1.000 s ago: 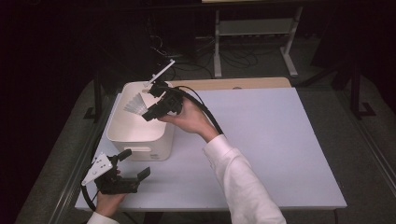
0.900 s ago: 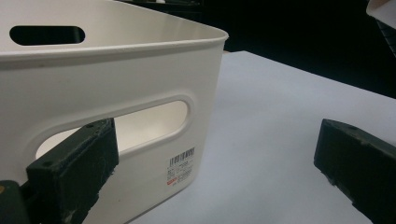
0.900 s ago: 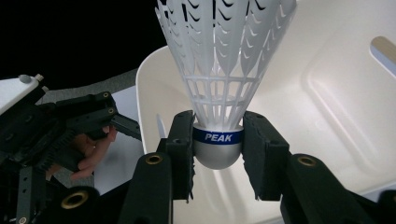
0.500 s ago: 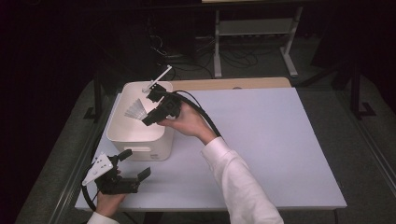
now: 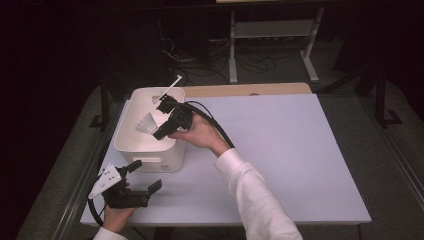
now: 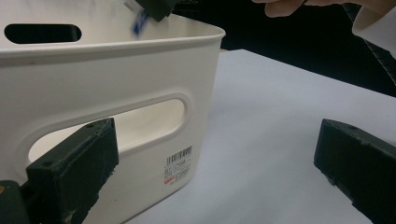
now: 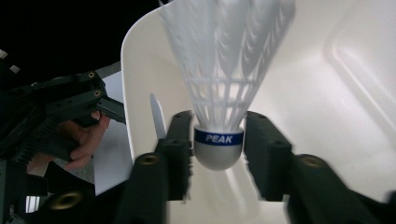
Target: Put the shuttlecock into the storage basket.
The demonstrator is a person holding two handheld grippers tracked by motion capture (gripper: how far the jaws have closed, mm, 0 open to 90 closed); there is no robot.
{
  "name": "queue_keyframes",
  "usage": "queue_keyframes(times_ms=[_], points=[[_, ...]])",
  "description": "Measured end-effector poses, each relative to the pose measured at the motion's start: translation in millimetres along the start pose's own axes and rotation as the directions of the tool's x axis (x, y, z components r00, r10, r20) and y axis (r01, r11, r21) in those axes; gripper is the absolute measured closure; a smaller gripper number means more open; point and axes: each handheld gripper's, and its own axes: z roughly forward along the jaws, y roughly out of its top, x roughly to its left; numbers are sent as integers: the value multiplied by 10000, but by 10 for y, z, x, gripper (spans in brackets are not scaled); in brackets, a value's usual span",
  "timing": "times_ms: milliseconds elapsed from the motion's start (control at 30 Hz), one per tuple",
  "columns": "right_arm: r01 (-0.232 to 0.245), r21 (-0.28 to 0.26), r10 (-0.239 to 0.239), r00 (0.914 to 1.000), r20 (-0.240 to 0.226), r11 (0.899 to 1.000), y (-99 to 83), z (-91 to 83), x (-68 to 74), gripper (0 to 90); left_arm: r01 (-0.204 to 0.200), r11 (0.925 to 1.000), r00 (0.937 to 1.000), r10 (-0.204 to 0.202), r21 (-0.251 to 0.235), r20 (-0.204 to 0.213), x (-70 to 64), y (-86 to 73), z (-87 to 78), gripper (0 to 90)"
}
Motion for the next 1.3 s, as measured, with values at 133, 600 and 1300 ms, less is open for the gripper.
queue_keyframes(times_ms=[133,600,1300], points=[[-3,-188,4,10000,77,9998,-3,-35,-22,398,-100,9999,9999,99,76,15,2,1,-1,0],[-47,-875,105,9977,667,9962,-59,-216,-47,0,86,9999,10000,-85,-107,35,-16,0,11,0],[-270,-2020,415,9968,682,9790,-308,-626,-176,0,69,10000,10000,-69,21,-62,3,-11,8,0]])
